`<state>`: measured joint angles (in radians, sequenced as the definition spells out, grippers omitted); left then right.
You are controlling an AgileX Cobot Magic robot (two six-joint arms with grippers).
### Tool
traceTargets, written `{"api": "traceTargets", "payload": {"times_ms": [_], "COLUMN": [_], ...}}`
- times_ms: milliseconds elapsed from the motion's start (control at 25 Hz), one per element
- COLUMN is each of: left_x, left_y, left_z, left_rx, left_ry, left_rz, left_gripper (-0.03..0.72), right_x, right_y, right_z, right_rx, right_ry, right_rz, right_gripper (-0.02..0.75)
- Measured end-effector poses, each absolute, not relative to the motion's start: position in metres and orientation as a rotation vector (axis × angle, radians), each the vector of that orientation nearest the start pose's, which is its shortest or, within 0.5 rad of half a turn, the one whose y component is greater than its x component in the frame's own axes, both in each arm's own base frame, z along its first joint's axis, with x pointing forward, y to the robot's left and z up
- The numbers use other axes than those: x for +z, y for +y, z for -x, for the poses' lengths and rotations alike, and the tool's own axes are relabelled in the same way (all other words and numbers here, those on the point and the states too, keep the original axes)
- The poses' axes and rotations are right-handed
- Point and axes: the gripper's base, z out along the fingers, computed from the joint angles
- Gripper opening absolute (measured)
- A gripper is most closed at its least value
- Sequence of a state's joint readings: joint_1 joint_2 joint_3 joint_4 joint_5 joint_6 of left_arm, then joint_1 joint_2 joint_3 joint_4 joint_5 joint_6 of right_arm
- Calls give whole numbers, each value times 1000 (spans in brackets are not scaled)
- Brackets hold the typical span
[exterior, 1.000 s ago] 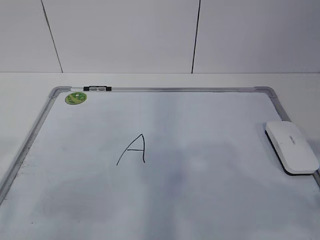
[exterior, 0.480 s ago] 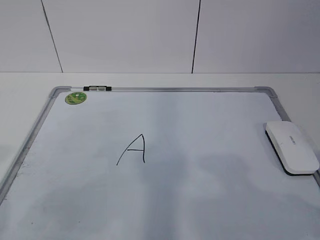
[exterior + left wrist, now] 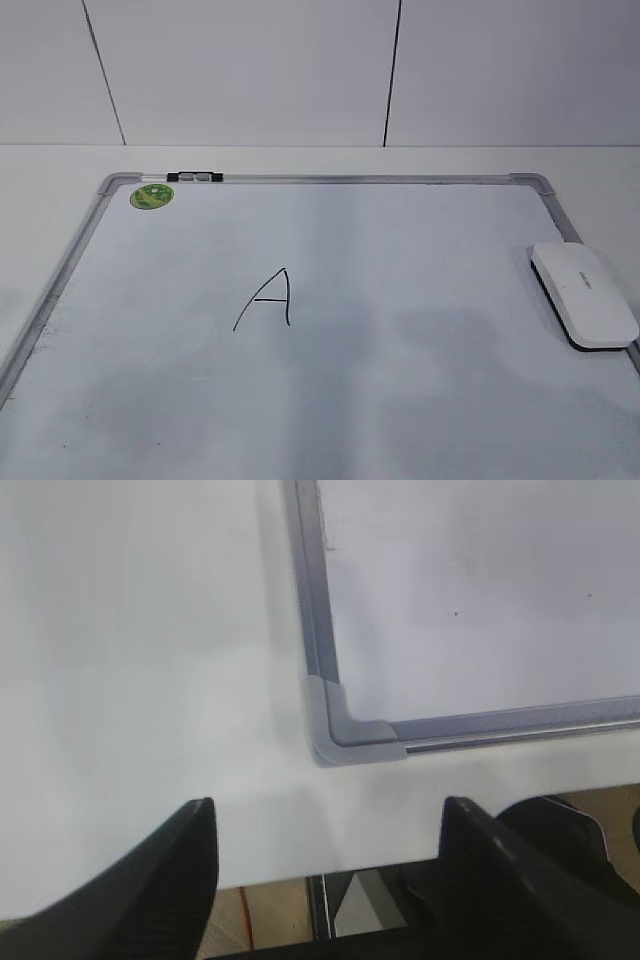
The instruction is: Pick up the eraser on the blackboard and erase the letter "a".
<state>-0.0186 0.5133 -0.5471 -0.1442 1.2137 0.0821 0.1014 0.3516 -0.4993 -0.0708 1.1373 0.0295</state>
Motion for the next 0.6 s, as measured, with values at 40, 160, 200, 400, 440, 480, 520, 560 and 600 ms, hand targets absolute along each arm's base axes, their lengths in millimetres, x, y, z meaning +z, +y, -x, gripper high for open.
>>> {"api": "traceTargets", "payload": {"times_ms": [40,160,200,400,440,480,520,560,600], "left_x": [268,268,267,261,261,261,261,261,261], "left_y": [-13,-13,-13,-13,-13,-13,-13,-13,-13], "left_z": [-62,-64,-65,-68,-68,-69,-69,-69,-69], "left_rx": [-171,-167,-166,-163,-163,-162,-162,-162,-162], "left_ry": [2640,2612,2607,2580,2580,2578,2576,2576,2576], "left_rz": [-109,-104,-103,-94,-94,-93,-93,-93,-93], "left_gripper": [518,518,518,508,506,505,505,504,504], "right_x": [265,265,265,265,265,265,265,265,265], "right_y": [-1,-1,-1,-1,-1,-1,-1,-1,-1], "right_z": [-44,-44,-44,-44,-44,-44,-44,-44,-44], "right_rx": [-36,-36,-36,-34,-31,-28,-26,-26,-26], "right_ry": [2468,2468,2468,2468,2468,2468,2469,2469,2469], "right_rz": [98,98,98,98,98,97,97,97,97], "right_gripper": [593,593,593,593,593,593,593,593,593]}}
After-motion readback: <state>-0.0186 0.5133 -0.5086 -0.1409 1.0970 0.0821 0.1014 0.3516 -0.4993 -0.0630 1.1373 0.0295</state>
